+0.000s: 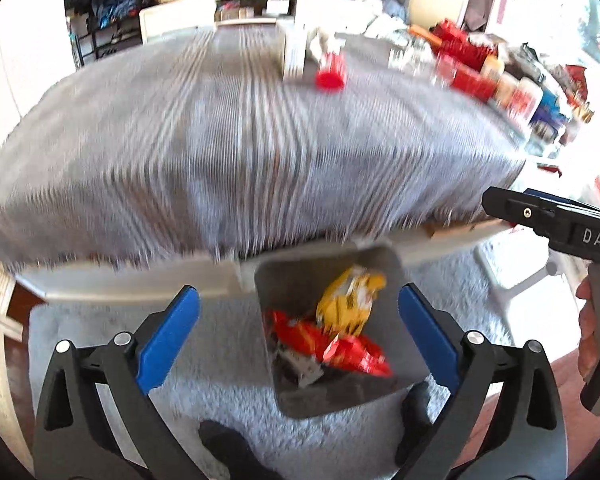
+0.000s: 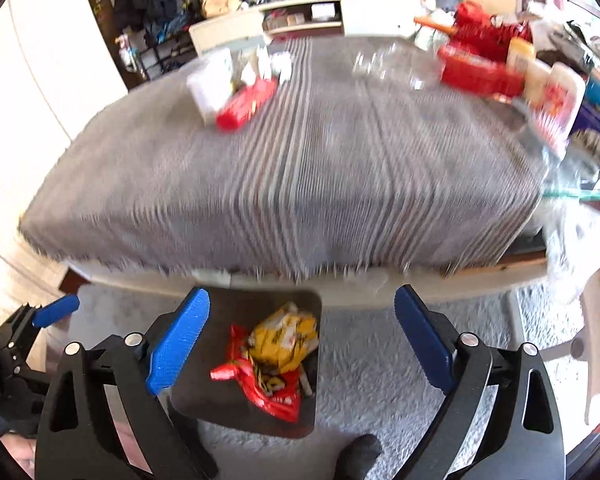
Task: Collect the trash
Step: 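Lower the red bag and yellow wrapper into the grey bin and release both, then grasp the red tube with the right gripper while the left gripper grasps the white medicine box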
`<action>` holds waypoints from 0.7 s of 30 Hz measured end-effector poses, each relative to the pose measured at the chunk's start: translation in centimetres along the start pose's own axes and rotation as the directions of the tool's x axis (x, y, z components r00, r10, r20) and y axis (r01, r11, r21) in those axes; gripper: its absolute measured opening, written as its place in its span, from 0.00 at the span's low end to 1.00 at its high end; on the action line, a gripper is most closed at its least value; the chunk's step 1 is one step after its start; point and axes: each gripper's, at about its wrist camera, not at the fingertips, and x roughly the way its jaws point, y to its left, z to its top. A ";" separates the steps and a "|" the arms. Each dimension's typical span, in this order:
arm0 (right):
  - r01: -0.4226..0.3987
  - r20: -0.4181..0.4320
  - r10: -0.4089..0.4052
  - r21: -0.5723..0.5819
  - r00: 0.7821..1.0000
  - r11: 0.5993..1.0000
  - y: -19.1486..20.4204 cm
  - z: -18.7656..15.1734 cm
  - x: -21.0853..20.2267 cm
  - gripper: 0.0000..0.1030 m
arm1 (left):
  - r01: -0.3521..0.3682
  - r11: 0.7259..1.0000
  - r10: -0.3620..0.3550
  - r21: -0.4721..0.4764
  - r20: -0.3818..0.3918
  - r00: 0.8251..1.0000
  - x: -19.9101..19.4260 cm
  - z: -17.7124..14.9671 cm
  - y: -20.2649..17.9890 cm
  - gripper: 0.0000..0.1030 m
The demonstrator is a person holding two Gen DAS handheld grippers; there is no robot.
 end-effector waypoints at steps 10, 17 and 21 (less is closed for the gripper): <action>-0.015 0.070 0.014 0.022 0.997 1.000 0.7 9.3 1.3 0.93 | -0.048 0.999 0.047 0.017 0.075 0.996 0.6 9.7 1.5 0.92; -0.074 0.037 0.072 0.054 0.997 0.996 2.4 14.6 6.1 0.80 | -0.043 0.999 0.042 0.008 0.079 0.996 3.7 14.6 3.1 0.92; -0.123 -0.007 0.124 0.089 0.992 0.988 3.0 17.0 9.6 0.65 | -0.044 0.999 0.043 0.018 0.075 0.996 5.0 15.6 3.6 0.92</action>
